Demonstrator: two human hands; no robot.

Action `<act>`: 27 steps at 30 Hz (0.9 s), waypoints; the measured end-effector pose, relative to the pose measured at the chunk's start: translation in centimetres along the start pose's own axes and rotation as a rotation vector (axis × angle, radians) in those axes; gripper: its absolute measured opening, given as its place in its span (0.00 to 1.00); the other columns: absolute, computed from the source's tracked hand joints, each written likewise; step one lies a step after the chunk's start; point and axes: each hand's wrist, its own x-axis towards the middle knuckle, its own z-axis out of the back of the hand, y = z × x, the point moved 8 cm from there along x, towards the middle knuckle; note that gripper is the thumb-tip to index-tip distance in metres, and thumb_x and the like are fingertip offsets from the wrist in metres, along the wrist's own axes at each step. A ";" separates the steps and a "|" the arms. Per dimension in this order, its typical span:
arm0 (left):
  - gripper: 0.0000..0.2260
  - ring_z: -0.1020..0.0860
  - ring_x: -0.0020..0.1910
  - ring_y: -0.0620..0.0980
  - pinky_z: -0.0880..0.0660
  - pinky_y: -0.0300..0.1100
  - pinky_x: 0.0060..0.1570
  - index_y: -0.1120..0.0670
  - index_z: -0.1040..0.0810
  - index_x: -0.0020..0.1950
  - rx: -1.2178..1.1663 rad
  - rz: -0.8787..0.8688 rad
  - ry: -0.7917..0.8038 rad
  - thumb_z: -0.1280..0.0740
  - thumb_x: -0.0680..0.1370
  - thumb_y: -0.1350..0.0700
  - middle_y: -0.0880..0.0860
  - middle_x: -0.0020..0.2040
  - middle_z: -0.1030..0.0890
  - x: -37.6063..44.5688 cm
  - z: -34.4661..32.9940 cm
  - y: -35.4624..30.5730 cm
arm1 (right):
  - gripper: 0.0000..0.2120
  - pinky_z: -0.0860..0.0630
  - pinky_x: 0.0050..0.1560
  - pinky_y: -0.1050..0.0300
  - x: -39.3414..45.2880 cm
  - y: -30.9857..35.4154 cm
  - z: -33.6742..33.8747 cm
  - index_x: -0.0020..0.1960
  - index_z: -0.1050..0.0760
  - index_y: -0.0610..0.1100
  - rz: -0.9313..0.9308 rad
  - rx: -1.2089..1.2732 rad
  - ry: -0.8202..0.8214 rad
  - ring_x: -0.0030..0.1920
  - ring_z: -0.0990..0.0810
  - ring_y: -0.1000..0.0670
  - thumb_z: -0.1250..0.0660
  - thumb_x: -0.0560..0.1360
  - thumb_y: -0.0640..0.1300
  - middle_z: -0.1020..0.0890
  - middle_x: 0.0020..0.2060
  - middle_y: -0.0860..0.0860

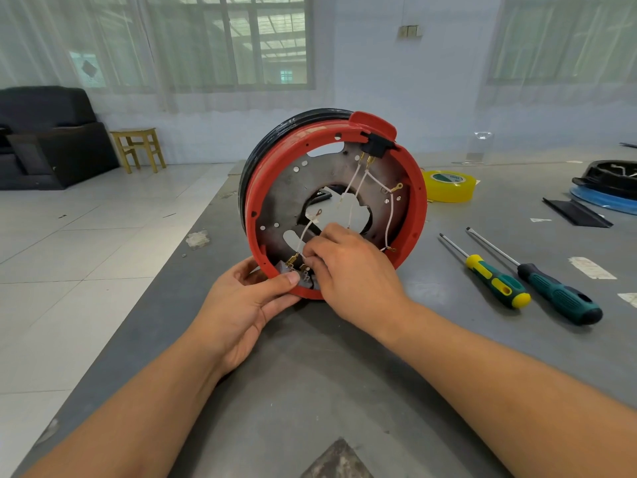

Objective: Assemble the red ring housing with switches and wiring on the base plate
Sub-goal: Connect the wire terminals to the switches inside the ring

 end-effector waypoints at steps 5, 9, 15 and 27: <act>0.30 0.15 0.59 0.63 0.15 0.52 0.53 0.64 0.22 0.67 0.012 0.001 -0.006 0.21 0.66 0.67 0.67 0.64 0.19 0.0 0.0 0.1 | 0.08 0.23 0.41 0.48 0.2 0.3 0.2 0.53 0.20 0.44 0.027 -0.080 0.012 0.47 0.23 0.46 0.38 0.81 0.40 0.23 0.50 0.49; 0.32 0.14 0.58 0.62 0.15 0.51 0.51 0.63 0.22 0.68 0.003 -0.001 -0.019 0.20 0.64 0.67 0.67 0.64 0.18 0.0 0.1 0.1 | 0.08 0.24 0.38 0.51 0.3 0.6 0.2 0.54 0.20 0.45 0.034 -0.119 0.031 0.47 0.25 0.48 0.38 0.80 0.39 0.25 0.50 0.50; 0.31 0.15 0.59 0.64 0.15 0.52 0.52 0.64 0.22 0.67 0.008 -0.002 -0.016 0.20 0.64 0.66 0.68 0.64 0.19 0.0 -0.1 0.1 | 0.09 0.33 0.34 0.54 0.5 0.8 0.0 0.54 0.21 0.44 0.031 -0.152 0.058 0.47 0.25 0.47 0.35 0.76 0.35 0.26 0.51 0.49; 0.30 0.15 0.59 0.63 0.15 0.52 0.53 0.63 0.20 0.65 0.017 -0.007 -0.014 0.20 0.63 0.66 0.66 0.62 0.17 0.1 0.1 0.2 | 0.09 0.31 0.34 0.54 0.7 0.9 -0.2 0.55 0.21 0.44 0.050 -0.179 0.063 0.48 0.26 0.46 0.36 0.77 0.35 0.26 0.53 0.49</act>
